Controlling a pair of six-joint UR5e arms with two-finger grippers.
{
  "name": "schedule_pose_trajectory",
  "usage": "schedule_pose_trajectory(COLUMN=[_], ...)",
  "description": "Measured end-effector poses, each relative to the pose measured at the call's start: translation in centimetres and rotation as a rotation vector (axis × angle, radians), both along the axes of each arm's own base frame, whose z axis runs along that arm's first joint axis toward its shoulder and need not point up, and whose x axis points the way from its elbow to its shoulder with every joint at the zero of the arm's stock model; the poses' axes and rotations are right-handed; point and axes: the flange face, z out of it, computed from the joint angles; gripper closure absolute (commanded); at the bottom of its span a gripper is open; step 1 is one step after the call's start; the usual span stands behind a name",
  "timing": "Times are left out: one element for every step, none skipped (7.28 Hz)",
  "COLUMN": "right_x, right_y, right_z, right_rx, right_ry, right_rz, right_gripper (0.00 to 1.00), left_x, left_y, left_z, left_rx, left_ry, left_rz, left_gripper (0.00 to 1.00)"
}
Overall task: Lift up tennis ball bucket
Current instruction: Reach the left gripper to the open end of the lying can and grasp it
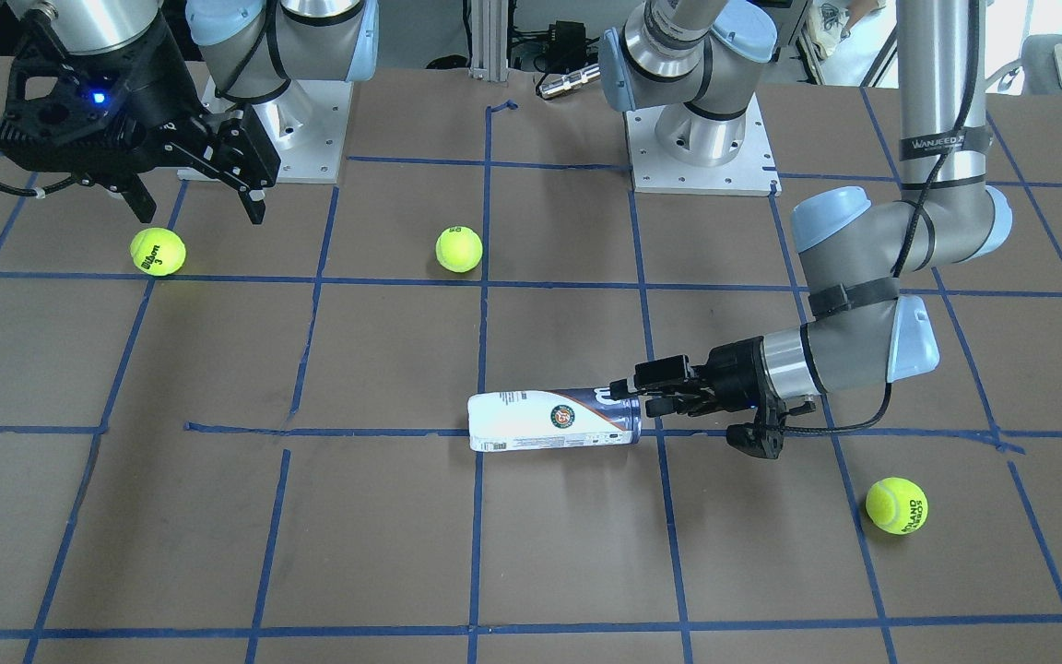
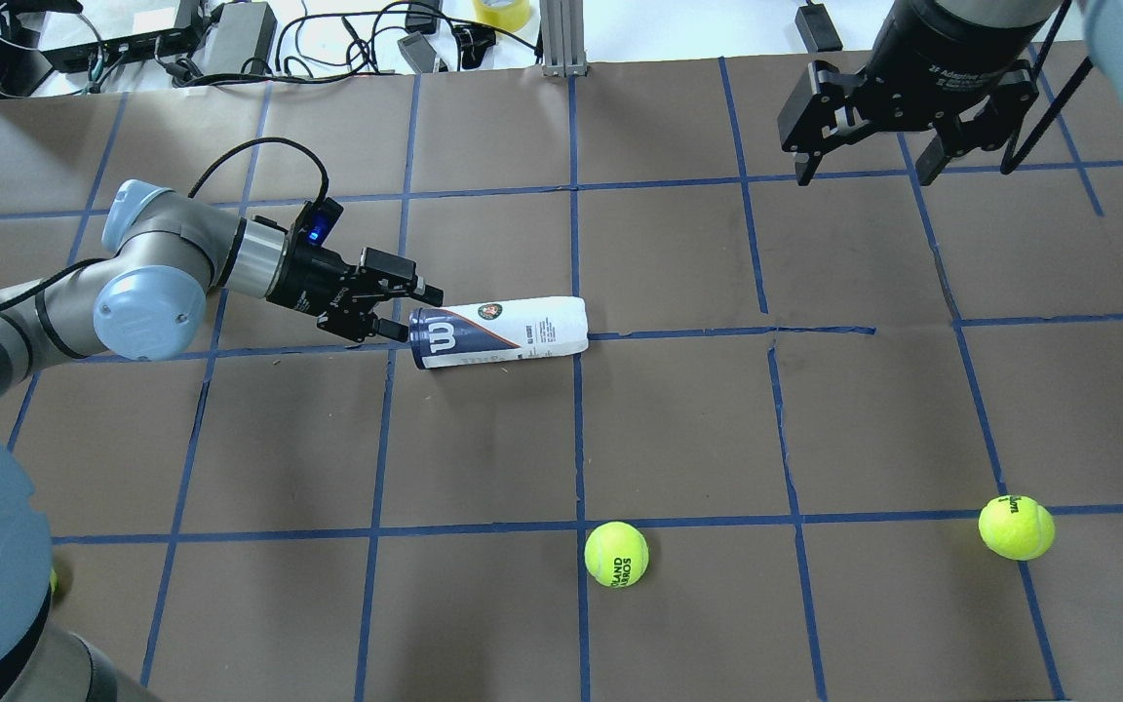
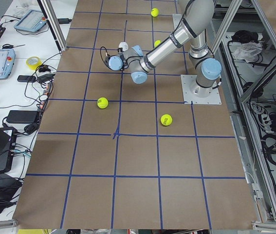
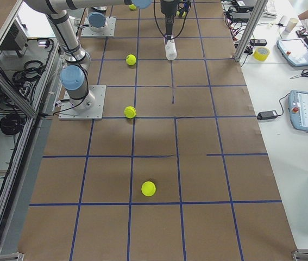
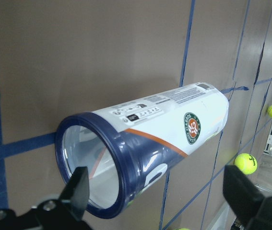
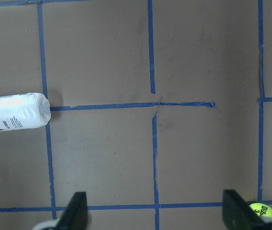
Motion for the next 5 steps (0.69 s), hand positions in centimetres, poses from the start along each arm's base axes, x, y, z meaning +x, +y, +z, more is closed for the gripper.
schedule_pose_trajectory(right_x=[0.0, 0.0, 0.0, 0.1, 0.1], right_y=[0.1, 0.2, 0.4, 0.5, 0.5], right_z=[0.0, 0.1, 0.1, 0.1, 0.0], right_rx=[0.001, 0.001, 0.001, 0.002, 0.004], right_ry=[0.002, 0.003, 0.004, 0.005, 0.005], right_rz=[-0.002, 0.0, 0.002, 0.003, 0.004], right_gripper=[0.0, 0.0, 0.0, 0.0, 0.0], left_x=[-0.5, -0.9, -1.2, -1.3, -1.3], left_y=[-0.1, -0.2, -0.3, -0.3, -0.3], left_z=[-0.4, -0.7, -1.0, -1.3, -1.4], left_rx=[-0.004, -0.009, -0.01, -0.009, -0.007], left_ry=[0.01, 0.019, 0.023, 0.025, 0.024], left_rz=[-0.003, -0.007, -0.009, -0.01, -0.012], left_gripper=[0.0, 0.07, 0.29, 0.93, 1.0])
